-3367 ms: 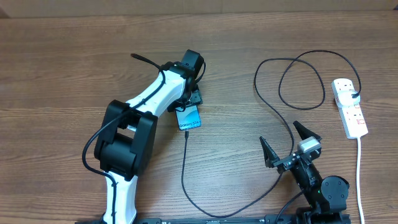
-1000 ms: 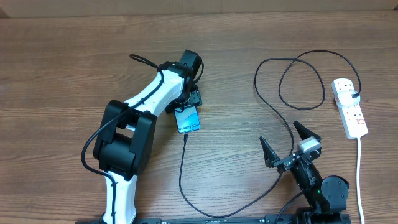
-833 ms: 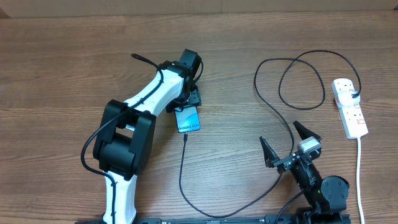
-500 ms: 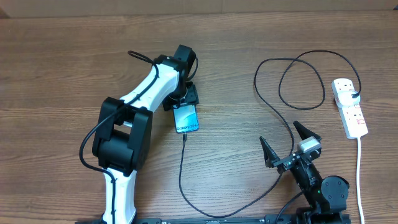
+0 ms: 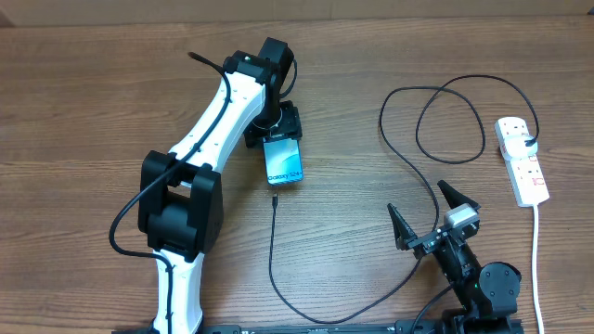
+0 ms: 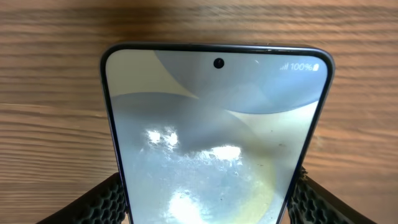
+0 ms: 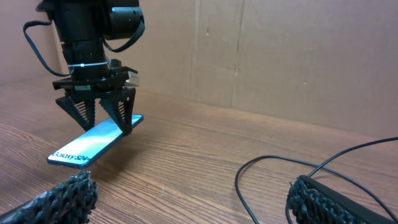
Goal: Plug charger to phone and switch on socket
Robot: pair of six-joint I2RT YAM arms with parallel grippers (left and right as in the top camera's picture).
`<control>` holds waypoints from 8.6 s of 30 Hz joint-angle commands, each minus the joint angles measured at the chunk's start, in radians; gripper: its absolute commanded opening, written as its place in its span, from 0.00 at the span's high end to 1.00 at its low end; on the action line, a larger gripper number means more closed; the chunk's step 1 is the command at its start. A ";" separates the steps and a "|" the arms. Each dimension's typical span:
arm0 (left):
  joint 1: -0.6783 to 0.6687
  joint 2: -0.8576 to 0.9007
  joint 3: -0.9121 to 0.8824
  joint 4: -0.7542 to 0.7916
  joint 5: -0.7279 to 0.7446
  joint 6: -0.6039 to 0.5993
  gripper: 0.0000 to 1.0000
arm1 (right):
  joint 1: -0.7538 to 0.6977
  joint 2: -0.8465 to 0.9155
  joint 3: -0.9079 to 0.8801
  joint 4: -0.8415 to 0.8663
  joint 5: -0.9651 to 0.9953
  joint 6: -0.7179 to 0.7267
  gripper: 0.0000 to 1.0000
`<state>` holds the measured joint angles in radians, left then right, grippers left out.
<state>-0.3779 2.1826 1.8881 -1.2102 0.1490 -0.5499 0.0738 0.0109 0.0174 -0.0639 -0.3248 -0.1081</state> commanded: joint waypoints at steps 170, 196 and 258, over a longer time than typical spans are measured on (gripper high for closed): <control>-0.073 0.181 -0.100 0.131 -0.182 -0.139 0.00 | 0.004 1.489 1.065 -0.727 -0.068 0.205 0.00; -0.048 0.181 -0.102 0.111 -0.189 -0.113 0.04 | 0.004 1.489 1.065 -0.727 -0.068 0.205 0.00; -0.047 0.096 -0.090 0.108 -0.114 -0.048 0.28 | 0.005 1.489 1.062 -0.702 -0.313 0.216 0.00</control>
<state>-0.4309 2.3039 1.8179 -1.0958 0.0303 -0.6209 0.0738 1.5032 1.0641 -0.7635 -0.6125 0.1047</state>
